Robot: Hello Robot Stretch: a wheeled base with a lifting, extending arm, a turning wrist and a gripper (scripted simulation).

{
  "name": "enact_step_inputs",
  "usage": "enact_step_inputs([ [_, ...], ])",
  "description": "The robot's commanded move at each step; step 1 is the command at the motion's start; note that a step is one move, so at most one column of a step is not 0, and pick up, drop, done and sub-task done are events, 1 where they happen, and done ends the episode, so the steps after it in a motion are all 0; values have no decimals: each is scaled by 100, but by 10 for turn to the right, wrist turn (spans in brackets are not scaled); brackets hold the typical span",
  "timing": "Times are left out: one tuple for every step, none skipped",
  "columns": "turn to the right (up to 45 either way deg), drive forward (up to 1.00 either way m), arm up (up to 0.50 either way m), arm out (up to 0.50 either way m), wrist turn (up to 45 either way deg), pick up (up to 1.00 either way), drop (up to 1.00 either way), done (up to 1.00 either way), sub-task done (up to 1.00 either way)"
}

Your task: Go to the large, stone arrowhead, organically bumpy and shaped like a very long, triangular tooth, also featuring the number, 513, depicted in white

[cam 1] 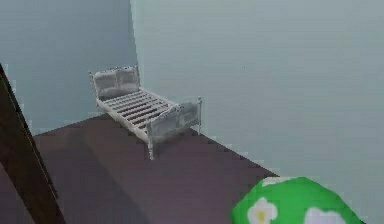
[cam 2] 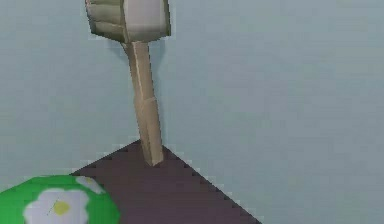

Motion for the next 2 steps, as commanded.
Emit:
enact_step_inputs([
  [0,75,0,0,0,0,0,0,0],
  [-450,0,0,0,0,0,0,0,0],
])
